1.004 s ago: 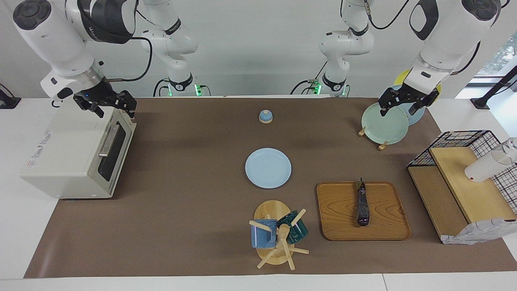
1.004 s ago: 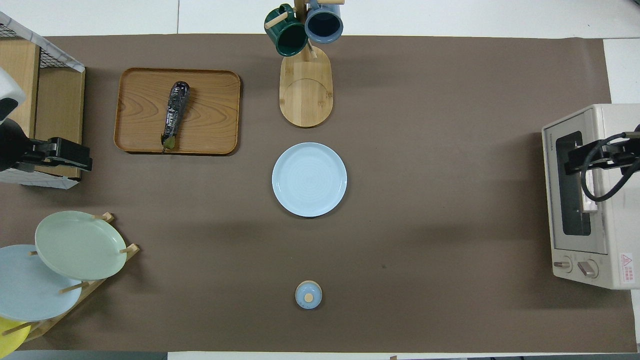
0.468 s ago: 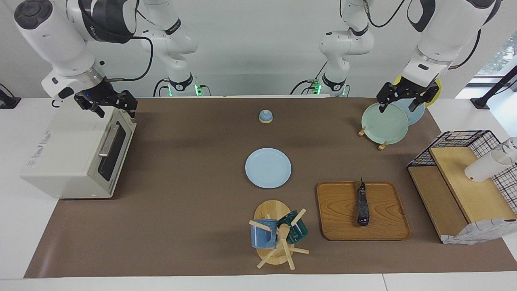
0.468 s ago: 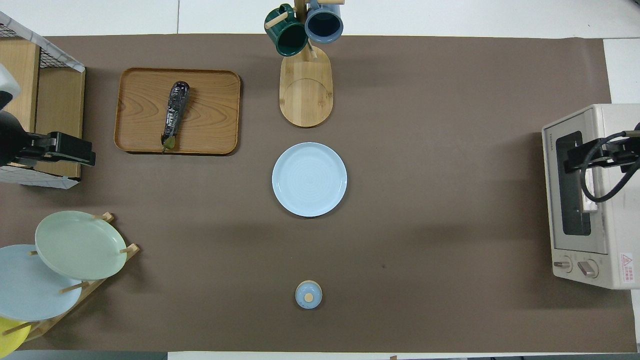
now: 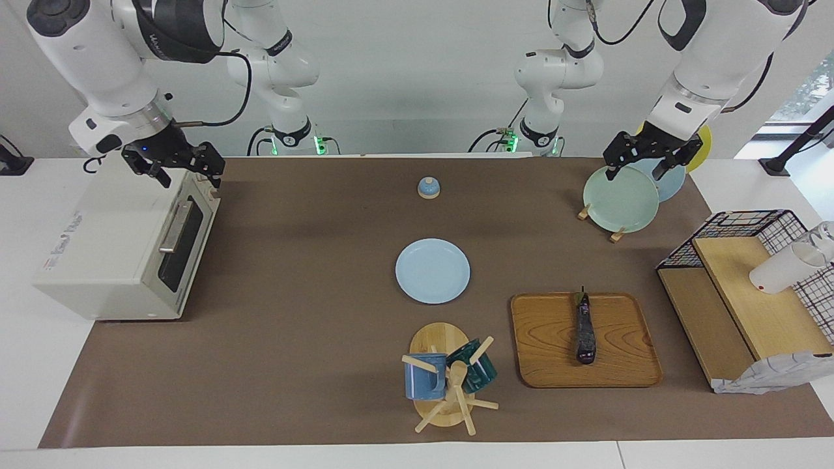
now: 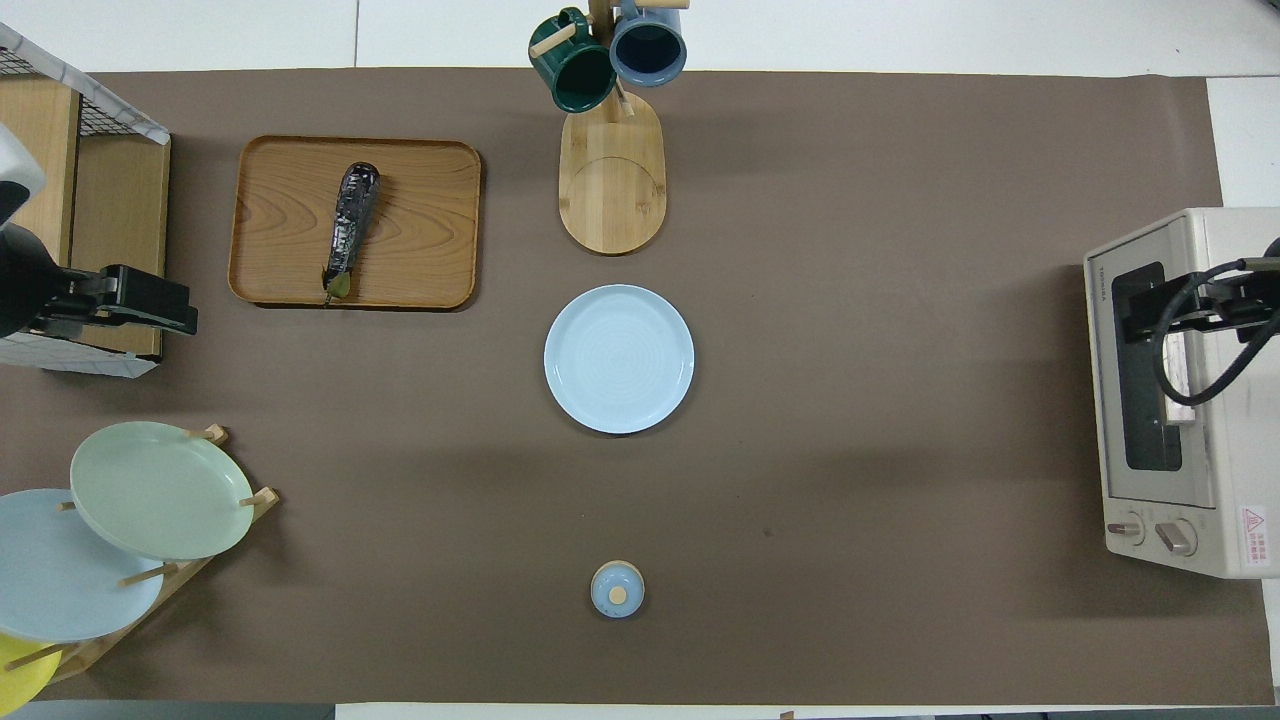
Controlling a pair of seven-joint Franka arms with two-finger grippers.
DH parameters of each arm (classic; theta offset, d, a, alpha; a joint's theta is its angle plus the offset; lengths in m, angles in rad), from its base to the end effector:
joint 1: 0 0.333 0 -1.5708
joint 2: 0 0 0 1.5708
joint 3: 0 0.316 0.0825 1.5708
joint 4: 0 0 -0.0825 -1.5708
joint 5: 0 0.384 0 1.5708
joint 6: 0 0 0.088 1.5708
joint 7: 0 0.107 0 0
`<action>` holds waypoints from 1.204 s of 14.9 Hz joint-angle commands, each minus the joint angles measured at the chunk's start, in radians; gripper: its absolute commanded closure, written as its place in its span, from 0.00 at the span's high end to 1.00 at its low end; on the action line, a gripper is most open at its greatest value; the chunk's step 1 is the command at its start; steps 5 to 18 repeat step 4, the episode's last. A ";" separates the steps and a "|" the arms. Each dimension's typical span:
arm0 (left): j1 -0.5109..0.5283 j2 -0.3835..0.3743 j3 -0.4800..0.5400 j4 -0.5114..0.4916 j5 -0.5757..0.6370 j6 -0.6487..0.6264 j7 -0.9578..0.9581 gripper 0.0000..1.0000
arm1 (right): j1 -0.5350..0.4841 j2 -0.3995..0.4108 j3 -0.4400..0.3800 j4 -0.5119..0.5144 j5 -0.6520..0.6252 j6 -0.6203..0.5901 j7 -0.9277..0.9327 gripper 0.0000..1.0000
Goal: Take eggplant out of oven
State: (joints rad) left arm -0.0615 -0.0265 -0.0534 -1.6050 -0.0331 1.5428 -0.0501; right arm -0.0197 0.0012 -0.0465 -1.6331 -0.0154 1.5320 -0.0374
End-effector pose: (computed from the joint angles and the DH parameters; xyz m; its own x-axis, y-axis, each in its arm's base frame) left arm 0.5388 -0.0662 0.6206 0.9972 -0.0656 -0.0373 -0.0645 -0.9975 0.0298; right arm 0.5466 -0.0379 0.5915 0.9943 -0.0291 -0.1026 -0.0280 -0.9995 0.0116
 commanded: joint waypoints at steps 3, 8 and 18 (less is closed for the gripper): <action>-0.008 0.000 0.007 0.005 0.009 -0.023 -0.001 1.00 | -0.019 -0.017 0.004 -0.002 0.028 -0.026 0.017 1.00; -0.008 0.000 0.007 0.005 0.009 -0.024 -0.001 1.00 | -0.017 -0.017 0.002 -0.001 0.034 -0.024 0.017 1.00; -0.008 0.000 0.007 0.005 0.009 -0.024 -0.001 1.00 | -0.017 -0.017 0.002 -0.001 0.034 -0.024 0.017 1.00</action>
